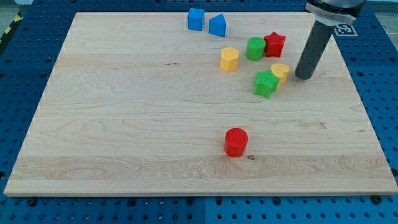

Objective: Separate the green star and yellow heart from each other

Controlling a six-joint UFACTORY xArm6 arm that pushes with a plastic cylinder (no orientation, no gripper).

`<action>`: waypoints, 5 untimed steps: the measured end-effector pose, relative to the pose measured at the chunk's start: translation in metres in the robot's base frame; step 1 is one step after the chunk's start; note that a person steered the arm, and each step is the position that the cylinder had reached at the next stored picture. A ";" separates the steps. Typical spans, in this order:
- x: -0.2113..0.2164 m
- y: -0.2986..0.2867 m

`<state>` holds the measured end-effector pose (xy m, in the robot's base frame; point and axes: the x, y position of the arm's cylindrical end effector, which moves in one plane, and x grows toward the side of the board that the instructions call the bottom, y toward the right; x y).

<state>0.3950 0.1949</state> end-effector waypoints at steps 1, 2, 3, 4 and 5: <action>0.020 0.002; 0.039 -0.006; 0.010 -0.048; 0.007 -0.087; -0.004 -0.119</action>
